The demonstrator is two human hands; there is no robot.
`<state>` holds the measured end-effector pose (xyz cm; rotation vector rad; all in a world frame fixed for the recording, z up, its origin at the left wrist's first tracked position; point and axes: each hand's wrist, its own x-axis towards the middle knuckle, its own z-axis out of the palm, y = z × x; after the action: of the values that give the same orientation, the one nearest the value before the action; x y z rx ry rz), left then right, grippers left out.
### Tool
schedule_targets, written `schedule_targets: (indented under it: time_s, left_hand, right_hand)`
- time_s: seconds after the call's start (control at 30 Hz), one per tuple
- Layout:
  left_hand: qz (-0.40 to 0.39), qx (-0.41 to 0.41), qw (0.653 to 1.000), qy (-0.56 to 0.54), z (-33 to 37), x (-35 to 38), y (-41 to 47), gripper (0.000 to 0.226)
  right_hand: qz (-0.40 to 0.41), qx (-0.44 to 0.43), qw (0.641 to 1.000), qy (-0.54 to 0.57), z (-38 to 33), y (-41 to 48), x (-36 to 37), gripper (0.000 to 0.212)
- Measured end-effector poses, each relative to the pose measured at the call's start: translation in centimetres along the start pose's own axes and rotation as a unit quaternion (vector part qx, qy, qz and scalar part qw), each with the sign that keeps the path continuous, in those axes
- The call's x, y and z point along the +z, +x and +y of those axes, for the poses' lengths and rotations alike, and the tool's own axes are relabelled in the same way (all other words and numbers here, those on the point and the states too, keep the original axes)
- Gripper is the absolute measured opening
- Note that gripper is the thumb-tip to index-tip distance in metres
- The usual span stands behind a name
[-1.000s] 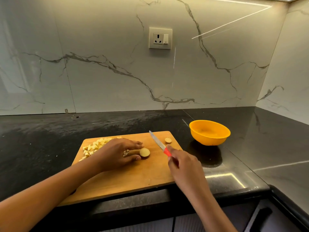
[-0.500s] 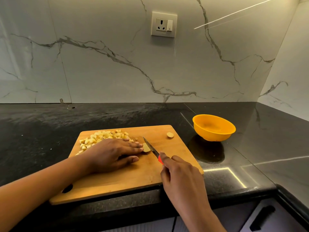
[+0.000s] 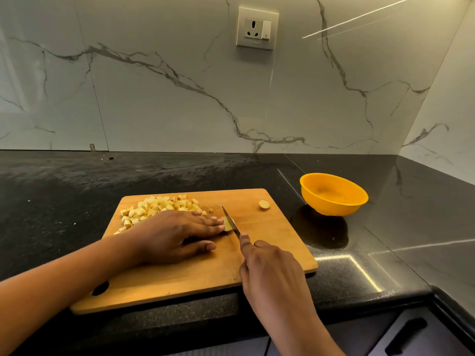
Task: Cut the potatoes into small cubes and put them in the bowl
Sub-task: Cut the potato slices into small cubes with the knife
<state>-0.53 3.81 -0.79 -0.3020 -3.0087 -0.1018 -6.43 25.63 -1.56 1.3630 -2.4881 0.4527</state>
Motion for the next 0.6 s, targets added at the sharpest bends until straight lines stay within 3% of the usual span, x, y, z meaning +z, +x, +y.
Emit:
schedule_targets:
  time_s: [0.2, 0.43, 0.6]
  left_hand:
    - [0.006, 0.004, 1.0, 0.001, 0.2, 0.0, 0.0, 0.068]
    - [0.01, 0.001, 1.0, 0.0, 0.3, 0.0, -0.1, 0.064]
    - [0.016, -0.016, 1.0, -0.006, 0.4, 0.0, -0.2, 0.058]
  right_hand:
    - [-0.057, -0.013, 0.998, -0.015, 0.0, 2.4, -0.3, 0.051]
    - [-0.075, -0.017, 0.997, 0.012, 0.0, -2.5, -1.5, 0.056]
    - [-0.026, -0.015, 0.999, 0.017, 0.3, -2.1, -1.6, 0.05]
